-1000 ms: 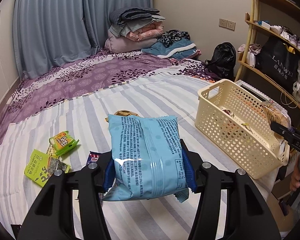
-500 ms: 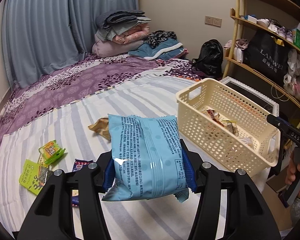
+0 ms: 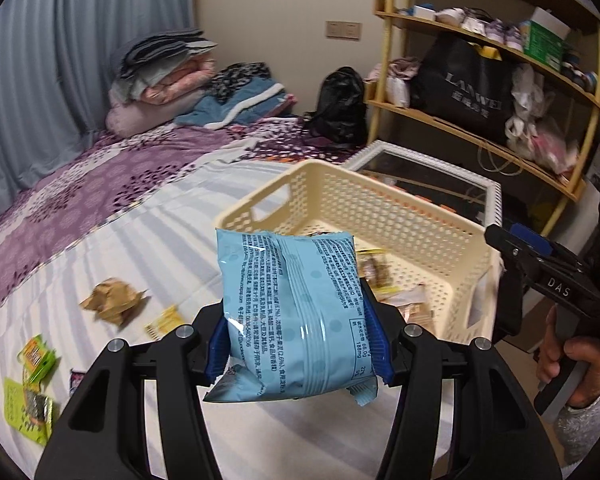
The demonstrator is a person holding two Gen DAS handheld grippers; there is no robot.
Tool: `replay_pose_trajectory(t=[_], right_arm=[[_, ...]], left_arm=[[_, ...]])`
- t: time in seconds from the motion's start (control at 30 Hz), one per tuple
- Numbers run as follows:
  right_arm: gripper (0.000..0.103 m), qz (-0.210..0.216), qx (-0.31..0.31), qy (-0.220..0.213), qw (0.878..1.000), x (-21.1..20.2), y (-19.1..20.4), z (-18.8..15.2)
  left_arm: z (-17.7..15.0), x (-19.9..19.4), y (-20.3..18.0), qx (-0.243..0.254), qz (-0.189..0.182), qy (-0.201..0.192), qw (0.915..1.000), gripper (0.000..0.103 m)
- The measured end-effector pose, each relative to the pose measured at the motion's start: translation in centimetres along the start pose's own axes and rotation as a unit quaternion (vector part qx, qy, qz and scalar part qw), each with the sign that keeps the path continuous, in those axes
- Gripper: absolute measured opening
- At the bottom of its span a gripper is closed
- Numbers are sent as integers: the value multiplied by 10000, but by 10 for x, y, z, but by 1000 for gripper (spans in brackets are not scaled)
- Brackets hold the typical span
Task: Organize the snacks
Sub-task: 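Lower the light blue bag into the basket and open the left gripper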
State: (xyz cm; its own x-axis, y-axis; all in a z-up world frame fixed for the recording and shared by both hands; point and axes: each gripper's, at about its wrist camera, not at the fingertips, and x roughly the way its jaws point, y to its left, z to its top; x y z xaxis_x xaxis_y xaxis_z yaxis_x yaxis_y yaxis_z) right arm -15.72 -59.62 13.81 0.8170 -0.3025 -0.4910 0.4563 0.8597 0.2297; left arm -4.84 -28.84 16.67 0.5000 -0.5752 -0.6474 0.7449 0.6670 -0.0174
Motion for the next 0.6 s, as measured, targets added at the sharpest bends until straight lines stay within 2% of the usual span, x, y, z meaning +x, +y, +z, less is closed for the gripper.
replay_pose_trajectory(t=[0.2, 0.37, 0.4, 0.43, 0.47, 0.5, 0.6], right_arm=[[81, -171, 126, -13, 9998, -5, -17, -1], [82, -259, 246, 18, 9994, -5, -27, -5], [82, -262, 262, 35, 9993, -5, -28, -6], [82, -264, 269, 48, 9993, -4, -28, -7], [82, -259, 275, 56, 9993, -4, -29, -7], [82, -249, 281, 56, 9993, -4, -29, -7], [82, -241, 282, 59, 9993, -3, -29, -8]], left_arm=[[13, 25, -42, 405, -387, 53, 9984, 57], [20, 41, -59, 460, -586, 58, 9972, 58], [21, 43, -61, 472, -615, 59, 9970, 65], [22, 46, -62, 477, -632, 36, 9969, 85], [22, 46, -62, 471, -583, -9, 9972, 96], [22, 46, -61, 461, -508, -81, 9976, 100], [20, 47, -54, 395, -436, 5, 9983, 100]])
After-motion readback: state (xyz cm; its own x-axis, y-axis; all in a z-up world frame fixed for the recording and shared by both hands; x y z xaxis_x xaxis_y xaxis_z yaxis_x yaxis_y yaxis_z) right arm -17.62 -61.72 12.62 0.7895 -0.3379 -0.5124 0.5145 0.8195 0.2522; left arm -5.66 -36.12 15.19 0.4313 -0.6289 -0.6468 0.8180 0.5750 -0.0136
